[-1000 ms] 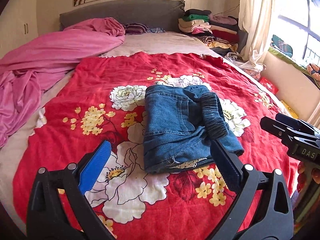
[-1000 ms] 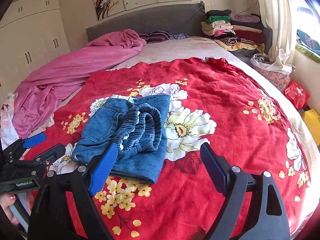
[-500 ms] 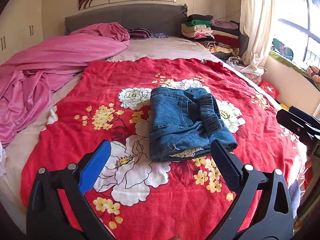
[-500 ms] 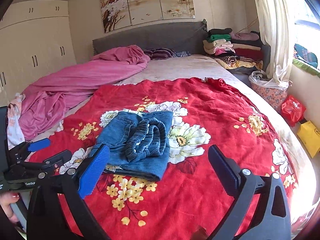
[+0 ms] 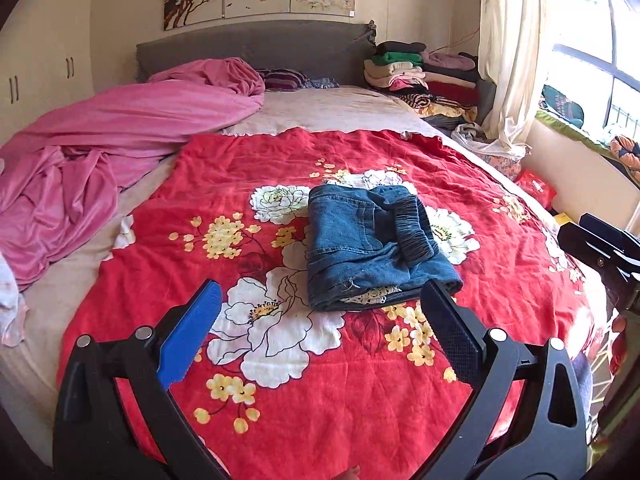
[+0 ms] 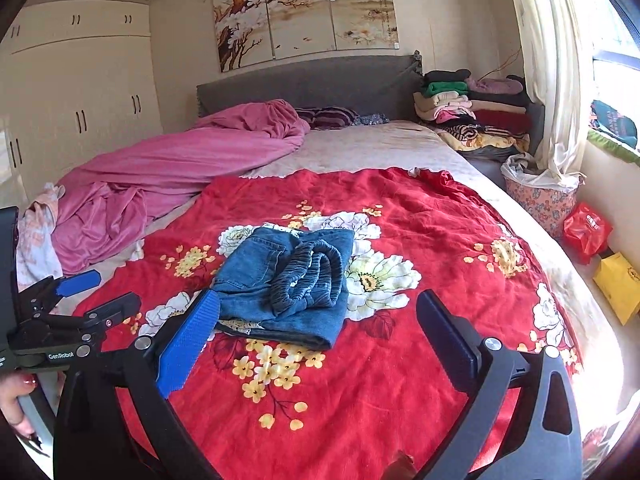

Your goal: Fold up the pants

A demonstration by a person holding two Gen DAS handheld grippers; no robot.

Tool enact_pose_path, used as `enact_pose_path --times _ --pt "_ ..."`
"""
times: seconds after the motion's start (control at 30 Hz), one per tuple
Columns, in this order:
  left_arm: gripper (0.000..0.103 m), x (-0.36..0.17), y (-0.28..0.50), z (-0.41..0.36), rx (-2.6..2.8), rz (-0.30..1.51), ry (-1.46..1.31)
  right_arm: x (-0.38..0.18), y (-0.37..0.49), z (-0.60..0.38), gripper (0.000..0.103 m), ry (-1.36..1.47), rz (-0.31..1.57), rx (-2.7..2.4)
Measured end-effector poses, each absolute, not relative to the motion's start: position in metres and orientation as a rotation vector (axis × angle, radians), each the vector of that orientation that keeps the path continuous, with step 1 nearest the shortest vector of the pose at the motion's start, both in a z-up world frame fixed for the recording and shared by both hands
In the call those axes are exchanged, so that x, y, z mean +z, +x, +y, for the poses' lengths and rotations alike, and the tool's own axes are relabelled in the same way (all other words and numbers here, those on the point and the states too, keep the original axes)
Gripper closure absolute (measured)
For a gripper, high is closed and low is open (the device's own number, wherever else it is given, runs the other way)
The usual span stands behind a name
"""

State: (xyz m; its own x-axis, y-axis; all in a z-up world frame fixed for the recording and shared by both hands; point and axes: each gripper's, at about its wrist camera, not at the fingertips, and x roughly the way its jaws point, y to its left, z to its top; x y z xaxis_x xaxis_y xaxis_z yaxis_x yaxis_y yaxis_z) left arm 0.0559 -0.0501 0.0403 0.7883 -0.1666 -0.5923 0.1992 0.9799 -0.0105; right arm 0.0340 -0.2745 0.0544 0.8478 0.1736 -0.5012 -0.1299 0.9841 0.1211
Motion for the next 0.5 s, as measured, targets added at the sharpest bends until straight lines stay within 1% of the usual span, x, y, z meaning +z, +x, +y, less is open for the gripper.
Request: enact_pose_path --times 0.27,0.5 --pt "0.010 0.036 0.035 -0.047 -0.201 0.635 0.035 0.052 0.017 -0.273 0.005 0.076 0.536 0.161" --pt "0.010 0.017 0.023 -0.047 -0.216 0.681 0.021 0.040 0.004 -0.268 0.005 0.066 0.550 0.161"
